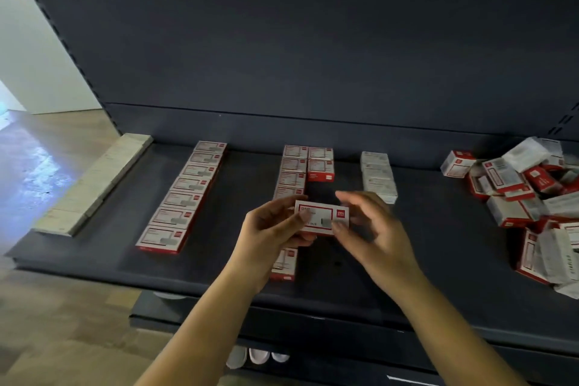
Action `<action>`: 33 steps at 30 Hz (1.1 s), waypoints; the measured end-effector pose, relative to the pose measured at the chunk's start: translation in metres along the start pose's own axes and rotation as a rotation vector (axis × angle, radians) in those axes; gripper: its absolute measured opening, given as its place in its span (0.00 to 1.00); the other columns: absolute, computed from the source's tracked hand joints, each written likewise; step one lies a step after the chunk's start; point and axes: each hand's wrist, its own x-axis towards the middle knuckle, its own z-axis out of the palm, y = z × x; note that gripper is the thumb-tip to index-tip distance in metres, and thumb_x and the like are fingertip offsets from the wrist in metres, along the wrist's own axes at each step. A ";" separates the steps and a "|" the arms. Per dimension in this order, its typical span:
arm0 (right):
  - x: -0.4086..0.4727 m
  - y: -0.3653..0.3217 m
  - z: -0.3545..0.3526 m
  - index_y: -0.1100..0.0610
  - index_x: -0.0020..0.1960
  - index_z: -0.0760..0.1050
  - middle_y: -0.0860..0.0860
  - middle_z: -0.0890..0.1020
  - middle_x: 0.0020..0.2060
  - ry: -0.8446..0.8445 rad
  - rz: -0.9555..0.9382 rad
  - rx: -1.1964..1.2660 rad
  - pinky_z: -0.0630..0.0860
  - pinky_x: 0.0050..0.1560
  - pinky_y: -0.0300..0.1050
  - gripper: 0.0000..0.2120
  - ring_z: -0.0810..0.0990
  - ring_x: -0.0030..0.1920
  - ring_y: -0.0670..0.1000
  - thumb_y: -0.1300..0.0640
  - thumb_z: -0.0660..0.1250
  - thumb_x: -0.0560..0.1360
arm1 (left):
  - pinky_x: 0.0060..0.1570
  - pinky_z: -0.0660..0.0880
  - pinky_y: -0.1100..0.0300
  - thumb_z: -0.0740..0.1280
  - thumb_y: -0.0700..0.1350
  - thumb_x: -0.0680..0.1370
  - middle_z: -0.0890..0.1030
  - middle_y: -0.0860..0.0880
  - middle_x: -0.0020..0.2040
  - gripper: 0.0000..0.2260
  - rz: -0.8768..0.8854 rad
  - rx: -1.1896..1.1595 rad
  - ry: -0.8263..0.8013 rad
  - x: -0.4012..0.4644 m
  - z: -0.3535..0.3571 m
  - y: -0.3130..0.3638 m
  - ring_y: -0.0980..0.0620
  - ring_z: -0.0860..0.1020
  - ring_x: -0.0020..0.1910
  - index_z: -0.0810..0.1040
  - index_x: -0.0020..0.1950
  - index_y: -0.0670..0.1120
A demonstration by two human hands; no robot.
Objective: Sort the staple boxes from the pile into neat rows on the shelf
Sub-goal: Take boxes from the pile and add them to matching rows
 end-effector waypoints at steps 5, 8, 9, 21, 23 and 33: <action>0.011 -0.015 0.045 0.56 0.65 0.72 0.47 0.76 0.58 -0.154 -0.285 -0.392 0.73 0.60 0.47 0.25 0.71 0.61 0.45 0.46 0.63 0.71 | 0.43 0.81 0.53 0.69 0.42 0.68 0.83 0.41 0.47 0.15 0.029 0.049 -0.039 -0.009 -0.045 0.013 0.44 0.82 0.44 0.79 0.54 0.41; 0.019 -0.025 0.075 0.59 0.63 0.73 0.50 0.78 0.54 -0.149 -0.407 -0.585 0.76 0.55 0.50 0.27 0.71 0.57 0.47 0.44 0.60 0.71 | 0.42 0.81 0.55 0.68 0.41 0.69 0.84 0.43 0.45 0.13 0.054 0.057 -0.063 -0.014 -0.071 0.025 0.46 0.82 0.44 0.80 0.52 0.42; 0.021 -0.029 0.084 0.60 0.62 0.74 0.51 0.78 0.52 -0.142 -0.425 -0.613 0.76 0.53 0.49 0.26 0.71 0.55 0.47 0.45 0.60 0.71 | 0.41 0.80 0.56 0.68 0.42 0.68 0.84 0.44 0.44 0.13 0.063 0.073 -0.063 -0.015 -0.080 0.028 0.47 0.82 0.43 0.80 0.52 0.42; -0.001 -0.033 0.223 0.63 0.57 0.77 0.46 0.69 0.52 -0.125 -0.420 -0.534 0.65 0.58 0.38 0.22 0.70 0.53 0.47 0.48 0.61 0.71 | 0.46 0.74 0.70 0.65 0.37 0.71 0.82 0.56 0.46 0.17 0.394 0.835 0.115 -0.042 -0.237 0.037 0.60 0.80 0.45 0.79 0.50 0.58; -0.003 -0.027 0.244 0.63 0.54 0.78 0.47 0.71 0.51 -0.138 -0.409 -0.522 0.67 0.58 0.39 0.20 0.70 0.53 0.48 0.49 0.61 0.71 | 0.46 0.73 0.72 0.63 0.42 0.70 0.80 0.56 0.49 0.16 0.428 0.896 0.053 -0.044 -0.251 0.035 0.61 0.79 0.47 0.80 0.51 0.58; -0.001 -0.011 0.269 0.57 0.48 0.81 0.51 0.77 0.47 -0.152 -0.384 -0.582 0.76 0.51 0.47 0.15 0.71 0.51 0.50 0.47 0.64 0.72 | 0.54 0.73 0.65 0.62 0.55 0.70 0.77 0.55 0.55 0.24 0.433 1.176 -0.064 -0.045 -0.279 0.009 0.54 0.76 0.54 0.78 0.62 0.45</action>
